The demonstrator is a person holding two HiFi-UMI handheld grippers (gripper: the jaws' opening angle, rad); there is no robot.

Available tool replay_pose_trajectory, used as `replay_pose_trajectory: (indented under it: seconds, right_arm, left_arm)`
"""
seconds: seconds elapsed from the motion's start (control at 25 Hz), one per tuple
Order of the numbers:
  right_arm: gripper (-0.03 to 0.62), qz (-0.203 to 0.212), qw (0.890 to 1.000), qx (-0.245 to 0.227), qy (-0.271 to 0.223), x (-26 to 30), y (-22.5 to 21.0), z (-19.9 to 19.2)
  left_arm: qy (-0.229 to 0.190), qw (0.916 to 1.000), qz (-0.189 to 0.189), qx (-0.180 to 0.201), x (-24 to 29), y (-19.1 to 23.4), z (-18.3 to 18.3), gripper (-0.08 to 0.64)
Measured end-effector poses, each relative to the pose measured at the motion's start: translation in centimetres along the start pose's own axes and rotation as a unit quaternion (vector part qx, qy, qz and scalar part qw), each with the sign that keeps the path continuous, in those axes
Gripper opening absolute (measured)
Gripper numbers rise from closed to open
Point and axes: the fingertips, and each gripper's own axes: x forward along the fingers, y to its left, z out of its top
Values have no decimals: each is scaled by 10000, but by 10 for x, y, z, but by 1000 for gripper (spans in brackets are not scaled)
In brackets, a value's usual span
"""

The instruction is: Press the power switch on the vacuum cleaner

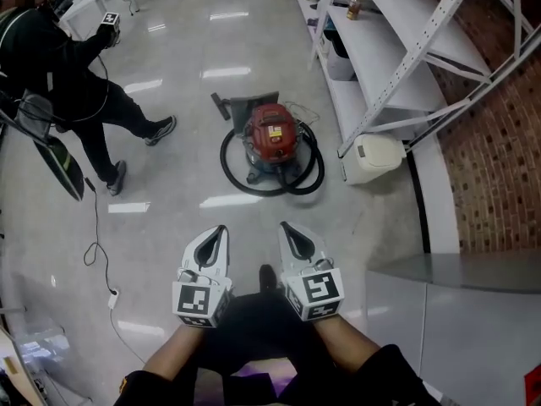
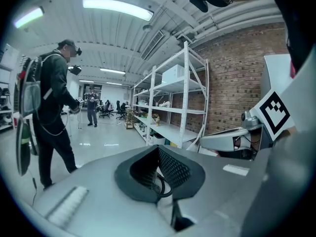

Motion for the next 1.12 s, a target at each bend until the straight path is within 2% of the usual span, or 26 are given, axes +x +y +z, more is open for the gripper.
replay_pose_trajectory:
  seconds: [0.4, 0.8, 1.12]
  right_arm:
    - [-8, -60, 9996, -214, 170, -8, 58, -15]
    - [-9, -416, 9990, -86, 107, -16, 106, -23]
    - [-9, -708, 9975, -47, -38, -24, 122, -25]
  left_arm:
    - [9, 9997, 191, -127, -56, 45, -19, 15]
    - [-38, 9997, -227, -88, -81, 66, -26, 15]
    - [-93, 9991, -416, -11, -93, 72, -25, 15]
